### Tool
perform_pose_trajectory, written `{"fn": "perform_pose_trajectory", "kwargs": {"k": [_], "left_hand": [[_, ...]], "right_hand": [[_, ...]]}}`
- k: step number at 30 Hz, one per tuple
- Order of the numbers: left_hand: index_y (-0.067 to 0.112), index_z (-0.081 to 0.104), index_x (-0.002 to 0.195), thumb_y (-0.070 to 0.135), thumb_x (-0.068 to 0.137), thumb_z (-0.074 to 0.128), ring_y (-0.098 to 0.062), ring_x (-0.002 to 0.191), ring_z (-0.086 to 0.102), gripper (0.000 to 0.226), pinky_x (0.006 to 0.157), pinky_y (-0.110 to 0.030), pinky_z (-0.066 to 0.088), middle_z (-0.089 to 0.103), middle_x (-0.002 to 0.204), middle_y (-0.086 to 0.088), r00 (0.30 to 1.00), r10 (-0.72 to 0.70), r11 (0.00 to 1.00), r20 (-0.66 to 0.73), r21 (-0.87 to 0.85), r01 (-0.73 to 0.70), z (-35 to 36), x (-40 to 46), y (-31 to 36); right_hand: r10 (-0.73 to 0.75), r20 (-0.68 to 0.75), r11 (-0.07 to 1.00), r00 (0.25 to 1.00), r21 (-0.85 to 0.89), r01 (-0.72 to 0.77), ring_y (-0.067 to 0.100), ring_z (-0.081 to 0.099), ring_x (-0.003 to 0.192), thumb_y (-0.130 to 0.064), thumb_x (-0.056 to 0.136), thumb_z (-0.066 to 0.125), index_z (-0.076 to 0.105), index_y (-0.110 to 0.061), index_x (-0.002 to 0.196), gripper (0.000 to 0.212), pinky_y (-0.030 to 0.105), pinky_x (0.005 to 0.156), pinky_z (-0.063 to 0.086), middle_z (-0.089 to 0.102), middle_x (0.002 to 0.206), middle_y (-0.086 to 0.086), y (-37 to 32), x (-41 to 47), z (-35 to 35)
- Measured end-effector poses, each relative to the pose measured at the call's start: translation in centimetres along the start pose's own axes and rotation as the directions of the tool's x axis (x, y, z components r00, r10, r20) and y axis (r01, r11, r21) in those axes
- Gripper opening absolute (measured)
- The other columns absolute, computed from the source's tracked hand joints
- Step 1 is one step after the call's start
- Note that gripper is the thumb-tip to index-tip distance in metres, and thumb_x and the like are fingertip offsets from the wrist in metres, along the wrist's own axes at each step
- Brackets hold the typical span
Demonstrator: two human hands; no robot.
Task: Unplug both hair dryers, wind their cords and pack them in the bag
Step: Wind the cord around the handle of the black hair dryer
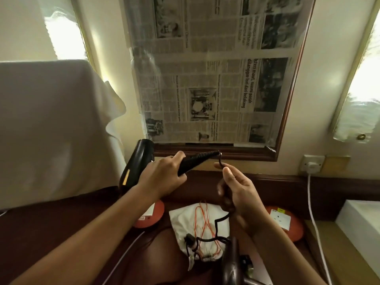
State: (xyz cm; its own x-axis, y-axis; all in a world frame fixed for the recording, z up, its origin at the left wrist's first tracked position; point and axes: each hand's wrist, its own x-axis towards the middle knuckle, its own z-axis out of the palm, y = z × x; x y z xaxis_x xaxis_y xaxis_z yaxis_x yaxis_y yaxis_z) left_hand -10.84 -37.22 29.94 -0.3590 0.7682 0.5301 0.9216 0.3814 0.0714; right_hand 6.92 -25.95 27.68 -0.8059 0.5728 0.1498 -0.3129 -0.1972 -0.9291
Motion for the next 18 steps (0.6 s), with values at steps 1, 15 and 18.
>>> {"fn": "perform_pose_trajectory", "kwargs": {"k": [1,15,18], "left_hand": [[0.023,0.047,0.118,0.036,0.085,0.056,-0.027,0.086,0.066,0.036,0.068,-0.036,0.047,0.067,0.096,-0.002,1.000,0.005,1.000,0.005,0.014,-0.005,-0.2,0.2,-0.2],[0.023,0.044,0.122,0.039,0.089,0.055,-0.023,0.090,0.065,0.039,0.065,-0.034,0.045,0.064,0.103,0.001,0.998,0.040,0.992,0.042,0.118,-0.045,0.0,2.1,-5.2],[0.023,0.043,0.122,0.041,0.089,0.054,-0.020,0.089,0.064,0.039,0.065,-0.031,0.046,0.064,0.101,0.002,0.998,0.065,0.990,0.019,0.126,-0.067,0.1,2.8,-6.1]], "right_hand": [[-0.008,-0.004,0.999,1.000,-0.050,0.008,0.011,0.026,0.038,-0.026,0.101,0.039,0.060,-0.018,0.118,0.028,0.018,0.038,0.022,0.041,0.055,0.007,-0.1,-0.1,0.2],[-0.060,-0.124,0.967,0.990,-0.254,0.027,0.008,0.035,0.047,-0.014,0.098,0.049,0.060,-0.022,0.114,0.021,0.019,0.039,0.029,0.042,0.062,-0.001,1.8,2.2,4.7],[-0.282,-0.248,0.896,0.927,-0.413,0.162,0.008,0.045,0.056,-0.013,0.093,0.057,0.054,-0.031,0.106,0.022,0.022,0.048,0.037,0.053,0.075,0.001,3.3,3.1,4.9]]}}
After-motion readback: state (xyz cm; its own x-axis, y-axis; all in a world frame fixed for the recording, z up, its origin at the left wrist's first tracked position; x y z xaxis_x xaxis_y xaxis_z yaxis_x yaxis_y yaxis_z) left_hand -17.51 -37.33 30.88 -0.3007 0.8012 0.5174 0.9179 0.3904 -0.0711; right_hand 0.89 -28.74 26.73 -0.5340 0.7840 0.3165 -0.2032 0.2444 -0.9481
